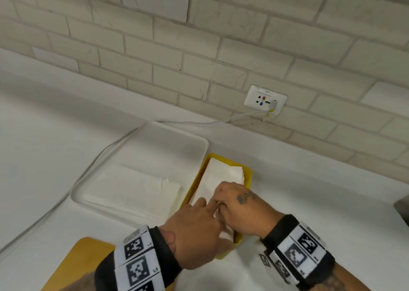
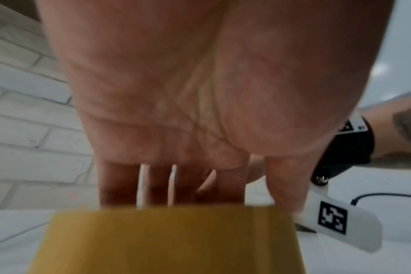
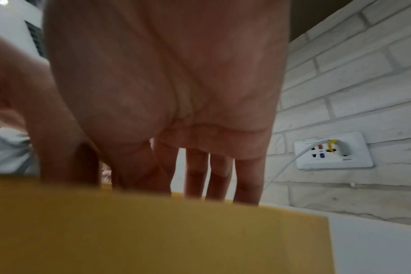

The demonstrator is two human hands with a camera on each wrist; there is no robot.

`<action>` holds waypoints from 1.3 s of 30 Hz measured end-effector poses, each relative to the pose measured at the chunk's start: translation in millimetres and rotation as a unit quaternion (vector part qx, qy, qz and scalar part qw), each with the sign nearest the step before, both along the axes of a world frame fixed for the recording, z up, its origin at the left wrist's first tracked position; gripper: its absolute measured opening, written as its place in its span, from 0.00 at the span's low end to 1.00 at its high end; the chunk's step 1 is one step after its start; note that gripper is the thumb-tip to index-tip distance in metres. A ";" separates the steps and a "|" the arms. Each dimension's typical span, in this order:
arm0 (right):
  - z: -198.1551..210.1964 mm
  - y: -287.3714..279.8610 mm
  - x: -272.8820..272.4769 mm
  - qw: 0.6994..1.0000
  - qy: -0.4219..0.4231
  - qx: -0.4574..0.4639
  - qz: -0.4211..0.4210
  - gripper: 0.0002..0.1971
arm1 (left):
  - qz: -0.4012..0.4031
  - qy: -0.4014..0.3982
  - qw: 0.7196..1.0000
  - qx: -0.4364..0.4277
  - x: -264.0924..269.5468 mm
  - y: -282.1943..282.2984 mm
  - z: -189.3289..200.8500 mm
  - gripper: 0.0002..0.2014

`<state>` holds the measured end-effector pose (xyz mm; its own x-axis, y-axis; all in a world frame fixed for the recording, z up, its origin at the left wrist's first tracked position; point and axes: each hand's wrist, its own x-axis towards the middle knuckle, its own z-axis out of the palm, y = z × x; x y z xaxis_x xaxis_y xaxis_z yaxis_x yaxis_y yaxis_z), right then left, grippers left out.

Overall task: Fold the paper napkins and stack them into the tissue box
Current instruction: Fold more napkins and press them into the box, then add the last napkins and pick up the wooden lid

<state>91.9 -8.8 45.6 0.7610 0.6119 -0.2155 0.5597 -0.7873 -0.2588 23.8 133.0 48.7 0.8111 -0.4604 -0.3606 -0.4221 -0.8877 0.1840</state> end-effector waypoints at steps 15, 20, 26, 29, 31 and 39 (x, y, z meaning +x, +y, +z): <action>-7.0 25.5 61.5 0.982 0.029 -0.163 -0.089 0.20 | -0.018 0.025 1.000 0.003 4.6 6.0 -13.9 0.30; -20.5 24.8 63.1 0.980 0.012 -0.182 -0.081 0.23 | -0.037 0.030 0.999 0.011 7.8 4.7 -14.8 0.28; -13.4 18.6 57.8 0.983 0.038 -0.151 -0.100 0.25 | -0.039 0.012 0.999 -0.015 12.7 7.6 -18.9 0.29; -10.2 7.4 44.7 0.990 -0.010 -0.051 -0.130 0.23 | 0.008 0.018 0.978 -0.207 14.8 30.4 -8.5 0.25; -10.6 -0.9 30.9 0.981 -0.075 0.046 -0.175 0.22 | 0.046 -0.024 0.938 -0.343 18.0 52.5 4.6 0.16; -19.9 -15.0 -35.3 0.887 0.026 0.285 -0.362 0.32 | 0.182 -0.076 0.965 -0.174 73.9 140.6 -7.9 0.15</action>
<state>56.6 -23.7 25.7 0.9972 -0.0133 -0.0742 -0.0641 -0.6677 -0.7416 97.7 273.6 40.7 0.9735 -0.2061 -0.0991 -0.1393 -0.8779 0.4582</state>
